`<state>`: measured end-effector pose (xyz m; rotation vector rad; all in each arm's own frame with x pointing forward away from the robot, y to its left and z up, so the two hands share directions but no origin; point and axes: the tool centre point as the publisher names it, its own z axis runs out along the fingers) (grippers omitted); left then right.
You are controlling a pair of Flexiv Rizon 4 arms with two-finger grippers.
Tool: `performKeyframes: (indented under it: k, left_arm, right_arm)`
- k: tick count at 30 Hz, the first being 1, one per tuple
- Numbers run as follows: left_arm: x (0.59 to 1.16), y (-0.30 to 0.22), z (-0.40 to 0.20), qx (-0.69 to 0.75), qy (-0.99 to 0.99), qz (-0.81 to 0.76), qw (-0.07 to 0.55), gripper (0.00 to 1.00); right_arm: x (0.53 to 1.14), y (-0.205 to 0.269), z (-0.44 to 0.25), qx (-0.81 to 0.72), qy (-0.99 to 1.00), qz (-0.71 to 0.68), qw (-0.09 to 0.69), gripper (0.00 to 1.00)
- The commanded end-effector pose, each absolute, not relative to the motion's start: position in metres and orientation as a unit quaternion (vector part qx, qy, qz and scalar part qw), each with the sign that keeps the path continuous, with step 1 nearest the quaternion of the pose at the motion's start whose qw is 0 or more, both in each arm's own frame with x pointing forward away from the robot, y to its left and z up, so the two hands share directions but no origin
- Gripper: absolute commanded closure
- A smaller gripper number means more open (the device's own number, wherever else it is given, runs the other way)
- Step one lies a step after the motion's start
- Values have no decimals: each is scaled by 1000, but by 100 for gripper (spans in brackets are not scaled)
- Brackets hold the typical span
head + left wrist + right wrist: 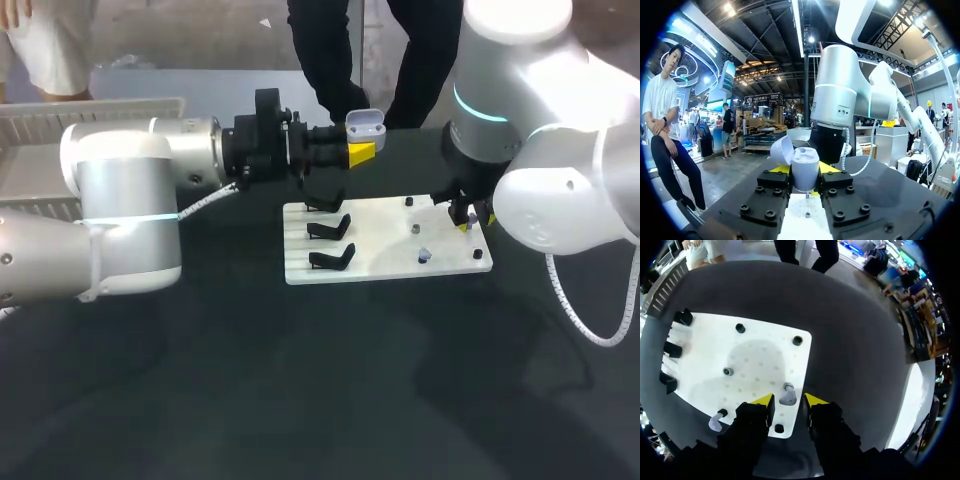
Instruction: Pick up each earbud case from the left stands, insert the matching earbuds, close the lid, and place the case in the box.
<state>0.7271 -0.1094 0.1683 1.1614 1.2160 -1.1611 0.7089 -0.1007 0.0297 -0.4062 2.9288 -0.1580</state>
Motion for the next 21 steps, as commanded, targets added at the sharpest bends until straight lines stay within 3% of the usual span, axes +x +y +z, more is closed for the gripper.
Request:
performKeyframes:
  k: [1, 2, 10, 21]
  left_arm:
    - [725, -110, 168, 483, 508, -482, 525, 100]
    - [725, -110, 168, 483, 508, -482, 525, 100]
    - [725, -110, 168, 483, 508, -482, 525, 100]
    - [725, -110, 168, 483, 508, -482, 525, 100]
  right_arm:
    - [712, -99, 28, -137, 985, -53, 87, 69]
    - [712, -99, 28, -137, 985, -53, 86, 69]
    - [714, -100, 26, -137, 985, -54, 85, 100]
    - [707, -97, 53, -142, 984, -64, 90, 100]
